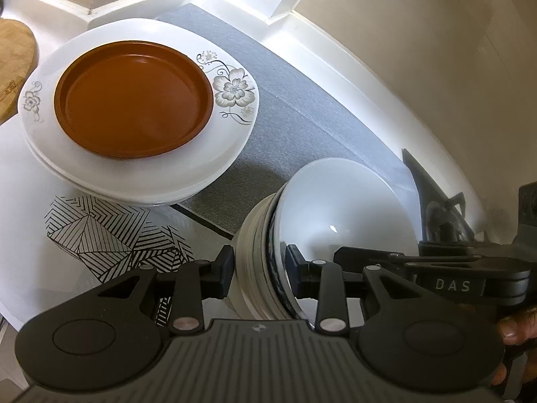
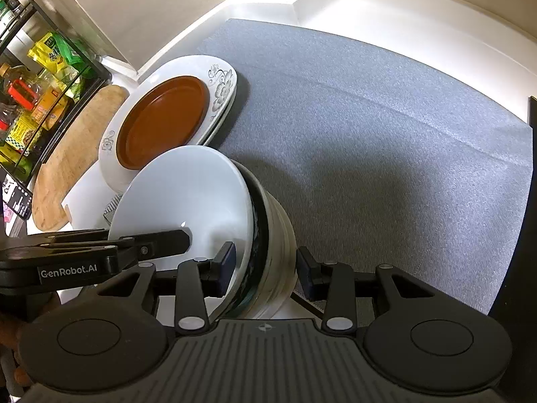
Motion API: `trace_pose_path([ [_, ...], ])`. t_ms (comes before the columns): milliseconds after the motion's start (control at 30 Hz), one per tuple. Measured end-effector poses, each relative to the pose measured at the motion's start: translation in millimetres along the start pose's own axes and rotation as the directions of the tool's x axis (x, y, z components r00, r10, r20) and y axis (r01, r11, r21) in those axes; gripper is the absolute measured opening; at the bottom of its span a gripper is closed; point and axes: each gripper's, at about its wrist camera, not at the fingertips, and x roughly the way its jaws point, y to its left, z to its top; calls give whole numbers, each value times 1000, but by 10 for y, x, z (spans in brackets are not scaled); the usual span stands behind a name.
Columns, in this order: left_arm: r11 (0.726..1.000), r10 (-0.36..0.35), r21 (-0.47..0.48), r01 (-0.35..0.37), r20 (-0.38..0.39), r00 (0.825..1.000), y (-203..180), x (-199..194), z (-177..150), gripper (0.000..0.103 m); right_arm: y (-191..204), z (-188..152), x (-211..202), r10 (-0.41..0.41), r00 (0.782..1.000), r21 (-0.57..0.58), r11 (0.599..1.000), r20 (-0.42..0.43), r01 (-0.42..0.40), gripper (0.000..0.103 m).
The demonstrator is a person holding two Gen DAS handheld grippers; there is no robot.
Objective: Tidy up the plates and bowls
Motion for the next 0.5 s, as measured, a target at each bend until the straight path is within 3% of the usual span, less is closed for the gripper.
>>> trace_pose_path([
  [300, 1000, -2, 12, 2, -14, 1000, -32, 27, 14, 38, -73, -25, -9, 29, 1000, 26, 999, 3, -29, 40],
  [500, 999, -8, -38, 7, -26, 1000, 27, 34, 18, 38, -118, -26, -6, 40, 999, 72, 997, 4, -40, 40],
])
